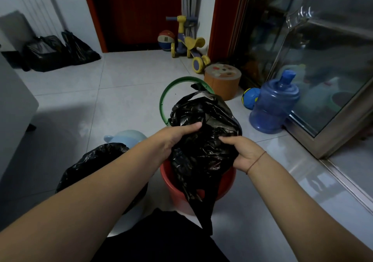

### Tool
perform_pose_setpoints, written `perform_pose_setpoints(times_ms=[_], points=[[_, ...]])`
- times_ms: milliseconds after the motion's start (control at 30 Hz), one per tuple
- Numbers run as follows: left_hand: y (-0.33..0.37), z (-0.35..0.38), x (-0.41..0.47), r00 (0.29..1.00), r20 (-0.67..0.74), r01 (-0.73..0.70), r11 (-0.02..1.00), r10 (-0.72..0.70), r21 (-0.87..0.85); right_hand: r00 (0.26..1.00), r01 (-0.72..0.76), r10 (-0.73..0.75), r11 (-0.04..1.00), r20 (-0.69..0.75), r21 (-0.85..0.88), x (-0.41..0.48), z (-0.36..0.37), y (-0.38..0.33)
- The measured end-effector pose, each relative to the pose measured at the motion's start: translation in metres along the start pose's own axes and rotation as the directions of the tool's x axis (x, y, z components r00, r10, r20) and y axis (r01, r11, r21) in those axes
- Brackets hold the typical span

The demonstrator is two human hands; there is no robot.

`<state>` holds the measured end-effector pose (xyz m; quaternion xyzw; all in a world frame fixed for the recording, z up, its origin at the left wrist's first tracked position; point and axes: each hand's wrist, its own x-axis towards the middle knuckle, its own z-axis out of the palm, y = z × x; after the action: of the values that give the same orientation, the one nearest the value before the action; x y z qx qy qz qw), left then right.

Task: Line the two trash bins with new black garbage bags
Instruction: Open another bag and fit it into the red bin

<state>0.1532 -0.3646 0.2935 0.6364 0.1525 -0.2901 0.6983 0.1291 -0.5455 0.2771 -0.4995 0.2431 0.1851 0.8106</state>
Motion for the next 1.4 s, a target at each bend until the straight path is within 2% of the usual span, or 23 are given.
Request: perform_pose_setpoints(times_ms=[133, 267, 333, 367, 467, 533, 600, 633, 700, 767, 800, 833, 900, 967, 1033, 1100, 1133, 1167, 1233, 1267, 1333, 1367, 1400], points=[[-0.001, -0.007, 0.005, 0.995, -0.095, -0.042, 0.985, 0.026, -0.165, 1.000, -0.004, 0.002, 0.999, 0.025, 0.054, 0.002, -0.003, 0.002], [0.007, -0.027, 0.010, 0.973, -0.219, -0.151, 0.908, 0.068, -0.392, 1.000, -0.012, 0.010, 0.994, 0.018, 0.106, 0.002, -0.015, -0.002], [0.011, -0.034, 0.008, 0.975, -0.203, -0.169, 0.905, 0.095, -0.389, 0.999, -0.031, 0.028, 0.996, 0.042, 0.088, 0.001, -0.016, -0.003], [0.013, -0.035, 0.006, 0.986, -0.132, -0.147, 0.922, 0.106, -0.359, 0.997, -0.048, 0.042, 0.995, 0.061, 0.090, 0.000, -0.016, -0.004], [0.014, -0.031, -0.003, 0.980, 0.150, -0.104, 0.980, 0.130, -0.170, 0.978, -0.049, 0.032, 0.996, 0.204, 0.076, -0.002, -0.015, -0.005], [0.012, -0.025, -0.005, 0.967, 0.212, -0.129, 0.989, 0.141, -0.071, 0.949, -0.023, 0.022, 1.000, 0.316, 0.000, -0.006, -0.012, -0.002], [0.007, -0.018, -0.003, 0.964, 0.184, -0.203, 0.978, 0.192, 0.043, 0.954, 0.044, -0.009, 0.993, 0.301, -0.109, -0.006, -0.007, 0.002], [0.005, -0.015, -0.001, 0.961, 0.161, -0.248, 0.961, 0.227, 0.126, 0.972, 0.079, -0.044, 0.986, 0.232, -0.143, -0.004, -0.005, 0.003], [-0.001, -0.010, 0.002, 0.941, 0.076, -0.332, 0.866, 0.328, 0.374, 0.985, 0.153, -0.146, 0.986, 0.091, -0.071, 0.002, -0.003, 0.001], [-0.008, -0.016, 0.009, 0.915, -0.059, -0.249, 0.673, 0.399, 0.697, 0.971, 0.239, -0.236, 0.967, -0.050, 0.088, 0.008, -0.006, -0.008], [-0.011, -0.021, 0.012, 0.898, -0.145, -0.142, 0.585, 0.415, 0.798, 0.954, 0.288, -0.271, 0.947, -0.128, 0.142, 0.010, -0.010, -0.015], [-0.015, -0.027, 0.015, 0.879, -0.238, -0.043, 0.564, 0.414, 0.824, 0.939, 0.321, -0.290, 0.933, -0.188, 0.165, 0.012, -0.014, -0.021], [-0.020, -0.033, 0.017, 0.841, -0.386, 0.038, 0.670, 0.379, 0.742, 0.936, 0.317, -0.279, 0.933, -0.215, 0.172, 0.012, -0.019, -0.025], [-0.020, -0.032, 0.016, 0.891, -0.387, -0.024, 0.874, 0.239, 0.486, 0.978, 0.203, -0.192, 0.968, -0.083, 0.145, 0.007, -0.020, -0.021], [-0.014, -0.026, 0.011, 0.983, -0.164, -0.050, 0.980, 0.083, 0.192, 0.993, 0.084, -0.087, 0.996, 0.082, 0.036, 0.002, -0.019, -0.014], [-0.010, -0.022, 0.009, 0.998, 0.062, -0.025, 0.991, 0.017, 0.132, 0.986, 0.082, -0.068, 0.992, 0.150, -0.092, 0.001, -0.016, -0.006], [-0.010, -0.019, 0.009, 0.995, 0.093, -0.043, 0.990, 0.031, 0.132, 0.984, 0.106, -0.083, 0.983, 0.156, -0.147, 0.002, -0.013, -0.001], [-0.011, -0.015, 0.011, 0.996, 0.052, -0.076, 0.988, 0.070, 0.137, 0.984, 0.124, -0.096, 0.974, 0.149, -0.192, 0.003, -0.010, 0.003], [-0.016, -0.011, 0.019, 0.954, -0.197, -0.177, 0.954, 0.227, 0.241, 0.988, 0.128, -0.102, 0.958, 0.112, -0.258, 0.005, -0.004, 0.010], [-0.019, -0.013, 0.023, 0.888, -0.311, -0.211, 0.901, 0.339, 0.380, 0.991, 0.134, -0.121, 0.951, 0.063, -0.279, 0.007, -0.004, 0.012], [-0.021, -0.024, 0.027, 0.742, -0.420, -0.111, 0.714, 0.523, 0.691, 0.971, 0.171, -0.211, 0.944, -0.117, -0.283, 0.013, -0.014, 0.009], [-0.022, -0.031, 0.028, 0.702, -0.448, -0.048, 0.665, 0.554, 0.746, 0.945, 0.179, -0.241, 0.946, -0.220, -0.269, 0.016, -0.023, 0.005], [-0.023, -0.038, 0.030, 0.715, -0.461, -0.033, 0.684, 0.525, 0.729, 0.929, 0.168, -0.237, 0.955, -0.285, -0.246, 0.018, -0.033, 0.003]])
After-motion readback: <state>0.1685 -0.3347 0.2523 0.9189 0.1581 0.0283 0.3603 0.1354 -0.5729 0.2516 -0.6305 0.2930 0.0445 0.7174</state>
